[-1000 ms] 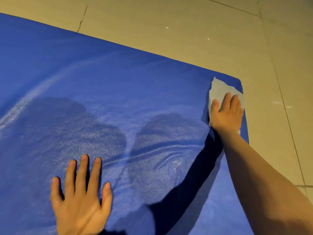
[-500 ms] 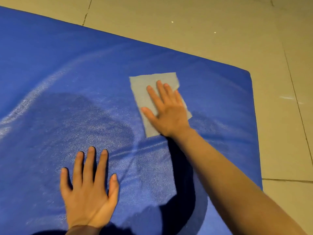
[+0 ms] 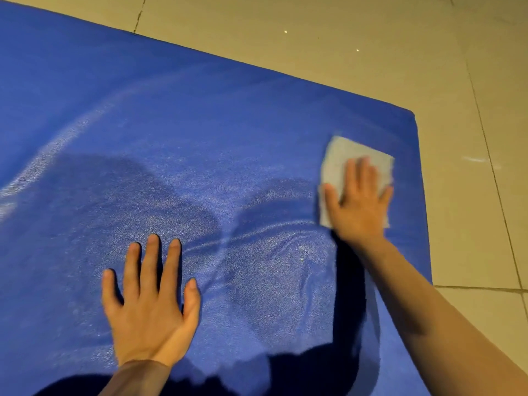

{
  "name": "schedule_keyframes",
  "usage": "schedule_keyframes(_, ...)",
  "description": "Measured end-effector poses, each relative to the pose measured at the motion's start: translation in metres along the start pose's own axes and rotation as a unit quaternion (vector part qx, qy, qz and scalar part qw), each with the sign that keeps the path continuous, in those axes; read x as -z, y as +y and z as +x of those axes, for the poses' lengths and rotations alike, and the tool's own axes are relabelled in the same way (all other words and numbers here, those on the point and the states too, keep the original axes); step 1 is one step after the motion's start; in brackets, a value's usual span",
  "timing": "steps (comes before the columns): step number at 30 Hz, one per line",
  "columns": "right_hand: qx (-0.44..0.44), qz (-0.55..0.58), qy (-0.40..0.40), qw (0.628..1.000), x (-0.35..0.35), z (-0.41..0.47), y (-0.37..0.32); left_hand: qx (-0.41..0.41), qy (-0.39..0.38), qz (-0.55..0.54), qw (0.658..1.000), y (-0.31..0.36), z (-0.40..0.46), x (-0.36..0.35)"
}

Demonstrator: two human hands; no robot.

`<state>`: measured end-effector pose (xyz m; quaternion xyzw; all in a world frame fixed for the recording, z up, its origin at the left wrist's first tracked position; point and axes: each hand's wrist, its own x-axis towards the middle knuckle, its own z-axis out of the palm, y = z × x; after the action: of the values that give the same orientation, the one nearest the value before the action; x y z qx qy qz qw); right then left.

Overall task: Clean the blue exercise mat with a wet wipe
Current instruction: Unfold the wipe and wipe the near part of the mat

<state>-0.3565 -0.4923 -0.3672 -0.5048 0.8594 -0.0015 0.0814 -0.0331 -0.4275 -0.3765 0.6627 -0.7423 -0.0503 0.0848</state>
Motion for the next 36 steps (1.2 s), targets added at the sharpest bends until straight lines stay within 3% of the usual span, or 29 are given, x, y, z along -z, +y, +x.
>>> schedule_keyframes(2, 0.142, 0.001, -0.011, 0.990, -0.012, -0.022, -0.046, 0.000, 0.002, 0.002, 1.000, 0.002, 0.000, 0.001)
schedule_keyframes(4, 0.229, -0.003, 0.026, 0.973, -0.025, -0.043, -0.089, -0.002, 0.010, -0.002, 1.000, 0.002, 0.000, 0.002)
schedule_keyframes(7, 0.280, -0.013, 0.024, 0.960, -0.032, -0.053, -0.118, 0.005, 0.018, -0.007, 1.000, 0.002, -0.001, 0.001)
schedule_keyframes(9, 0.294, -0.015, 0.028, 0.955, -0.029, -0.043, -0.101, 0.003, 0.026, -0.013, 1.000, 0.001, -0.001, 0.000)
schedule_keyframes(11, 0.231, -0.016, 0.032, 0.972, -0.021, -0.030, -0.057, -0.002, 0.025, -0.017, 1.000, 0.001, -0.001, 0.000)
schedule_keyframes(13, 0.099, -0.029, 0.010, 0.995, -0.008, -0.019, 0.006, 0.002, 0.022, -0.025, 0.999, 0.000, -0.001, 0.000)
schedule_keyframes(16, -0.085, -0.031, -0.032, 0.995, 0.011, -0.028, 0.086, 0.011, 0.023, -0.031, 0.999, 0.001, -0.001, -0.001)
schedule_keyframes(20, -0.142, -0.030, 0.005, 0.989, 0.009, -0.044, 0.094, 0.011, 0.028, -0.027, 0.999, 0.001, -0.001, -0.001)
schedule_keyframes(25, 0.039, 0.026, 0.013, 0.999, -0.013, -0.053, 0.012, 0.023, 0.006, -0.032, 0.999, 0.001, -0.001, 0.000)
schedule_keyframes(32, 0.270, 0.026, 0.035, 0.962, -0.041, -0.122, -0.123, 0.015, 0.013, -0.027, 0.999, 0.001, -0.003, 0.000)
schedule_keyframes(34, 0.272, 0.037, 0.028, 0.961, -0.041, -0.129, -0.119, 0.011, 0.019, -0.025, 0.999, 0.000, -0.003, -0.001)
schedule_keyframes(36, 0.204, 0.053, 0.036, 0.977, -0.040, -0.122, -0.091, 0.012, 0.017, -0.030, 0.999, 0.001, -0.004, -0.001)
